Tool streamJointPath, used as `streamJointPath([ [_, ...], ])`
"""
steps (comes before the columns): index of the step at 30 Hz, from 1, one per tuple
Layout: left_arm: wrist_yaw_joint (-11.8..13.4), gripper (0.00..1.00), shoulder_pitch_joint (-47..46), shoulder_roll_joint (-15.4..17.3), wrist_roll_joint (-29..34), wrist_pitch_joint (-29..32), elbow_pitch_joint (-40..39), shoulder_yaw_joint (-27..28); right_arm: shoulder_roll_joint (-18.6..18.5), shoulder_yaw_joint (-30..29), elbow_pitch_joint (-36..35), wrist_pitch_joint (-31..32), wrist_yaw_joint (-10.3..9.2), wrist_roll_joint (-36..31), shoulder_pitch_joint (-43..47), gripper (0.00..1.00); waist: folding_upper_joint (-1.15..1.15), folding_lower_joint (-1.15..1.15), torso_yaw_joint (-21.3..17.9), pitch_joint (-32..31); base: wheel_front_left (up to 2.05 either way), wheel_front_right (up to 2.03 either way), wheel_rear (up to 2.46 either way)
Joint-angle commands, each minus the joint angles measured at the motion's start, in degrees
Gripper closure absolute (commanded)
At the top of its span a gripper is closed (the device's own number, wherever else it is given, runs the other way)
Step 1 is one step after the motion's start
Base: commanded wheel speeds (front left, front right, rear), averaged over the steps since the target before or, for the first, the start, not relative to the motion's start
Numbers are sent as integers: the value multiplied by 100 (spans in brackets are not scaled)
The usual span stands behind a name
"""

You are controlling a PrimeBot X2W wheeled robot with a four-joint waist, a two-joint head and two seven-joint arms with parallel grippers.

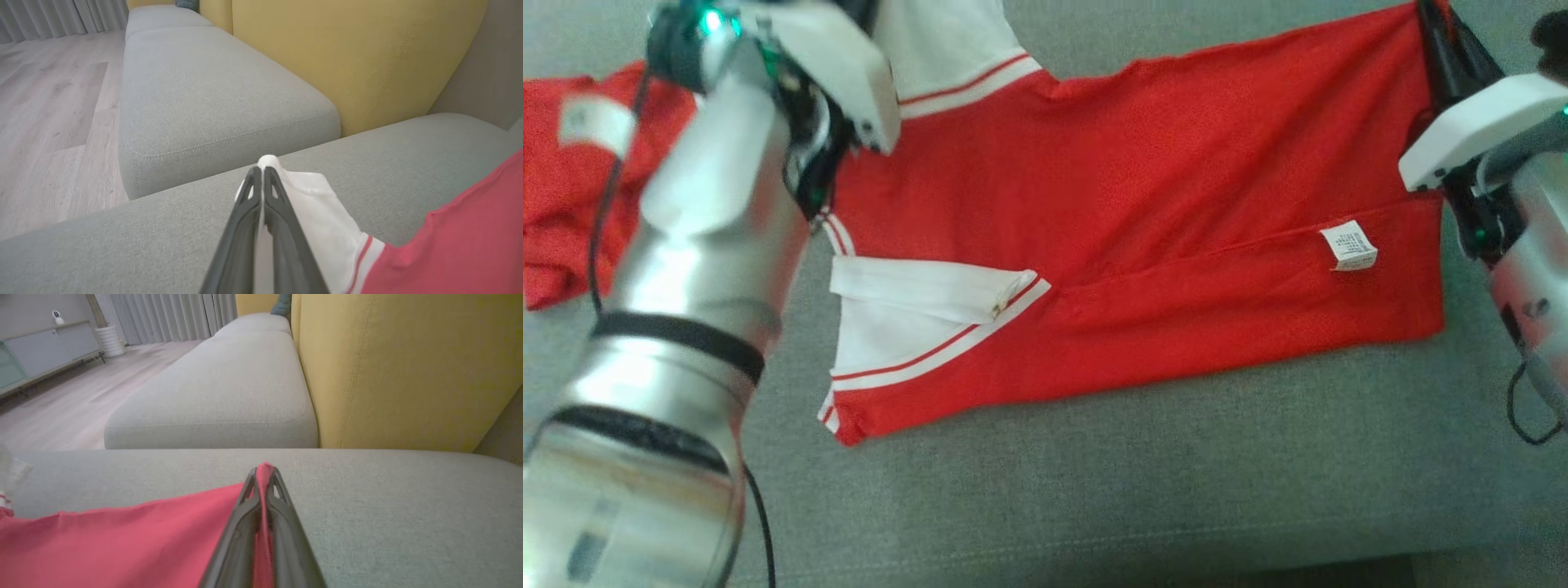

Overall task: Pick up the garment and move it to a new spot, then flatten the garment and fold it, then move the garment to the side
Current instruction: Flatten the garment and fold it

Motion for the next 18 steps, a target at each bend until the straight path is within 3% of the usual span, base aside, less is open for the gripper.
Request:
streamJointPath([
  [1, 10, 100, 143, 180, 3, -241, -139, 65, -70, -239, -222, -77, 37, -167, 356, 100, 0, 0, 86, -275, 0, 0, 0],
  [10, 18, 100, 1841, -25, -280, -607, -595, 178, 20, -984, -313, -79, 37, -642, 1894, 100, 0, 0, 304, -1073, 0, 0, 0],
  [18, 216, 100, 3143, -153, -345, -615, -1498, 446, 206, -1411, -140, -79, 37, -892, 2500, 100, 0, 0, 463, -1317, 0, 0, 0],
])
